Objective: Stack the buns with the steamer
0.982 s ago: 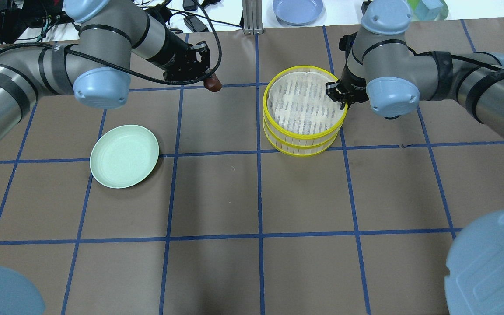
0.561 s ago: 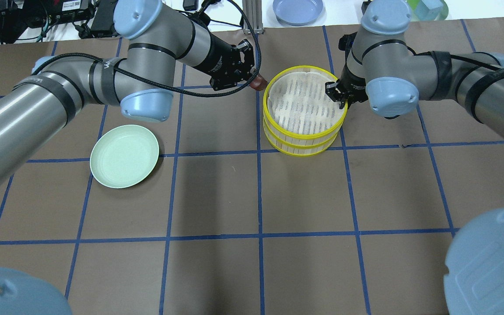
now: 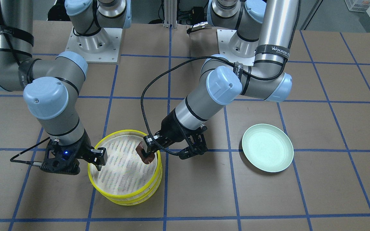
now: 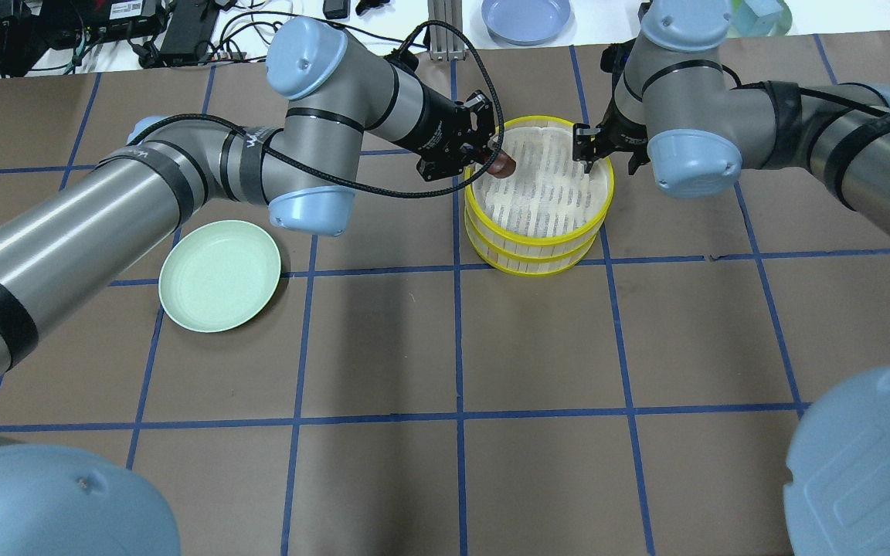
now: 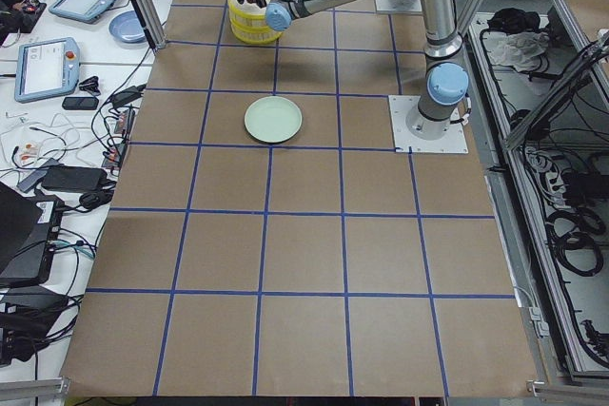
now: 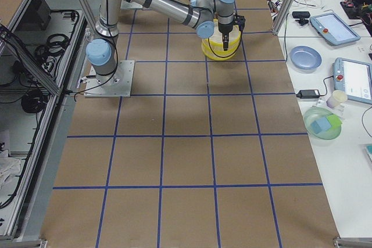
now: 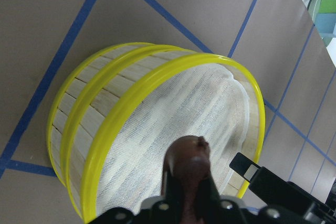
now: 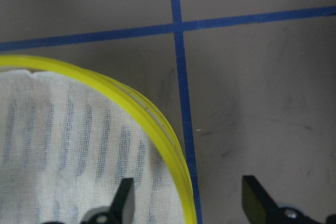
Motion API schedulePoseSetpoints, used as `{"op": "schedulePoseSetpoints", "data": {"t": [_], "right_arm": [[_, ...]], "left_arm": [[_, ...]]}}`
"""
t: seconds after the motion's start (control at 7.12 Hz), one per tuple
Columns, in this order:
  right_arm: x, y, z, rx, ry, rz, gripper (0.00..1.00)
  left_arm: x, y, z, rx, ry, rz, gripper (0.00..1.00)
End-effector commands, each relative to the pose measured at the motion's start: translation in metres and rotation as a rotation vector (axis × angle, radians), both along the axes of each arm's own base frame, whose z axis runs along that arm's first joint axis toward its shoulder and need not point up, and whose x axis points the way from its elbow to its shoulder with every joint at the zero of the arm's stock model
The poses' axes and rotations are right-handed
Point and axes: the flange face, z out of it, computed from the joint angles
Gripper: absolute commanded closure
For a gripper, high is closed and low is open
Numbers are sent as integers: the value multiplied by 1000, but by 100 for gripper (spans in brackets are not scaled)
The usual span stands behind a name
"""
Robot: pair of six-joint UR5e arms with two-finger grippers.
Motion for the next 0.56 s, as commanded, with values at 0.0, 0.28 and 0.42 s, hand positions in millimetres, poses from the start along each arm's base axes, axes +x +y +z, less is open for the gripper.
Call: {"op": "schedulePoseSetpoints", "data": {"t": [0.0,0.28,0.42], "right_arm": [[-8,3,33,-50,5,-4,0],[-7,33,107,-38,-9,-2,0],[-7,46,151,-41,-9,-2,0]], "left_arm": [[-14,5,-6,17,9,1,0],[-14,4,-1,24,18,21,0],[-14,3,1,25,22,32,0]]}}
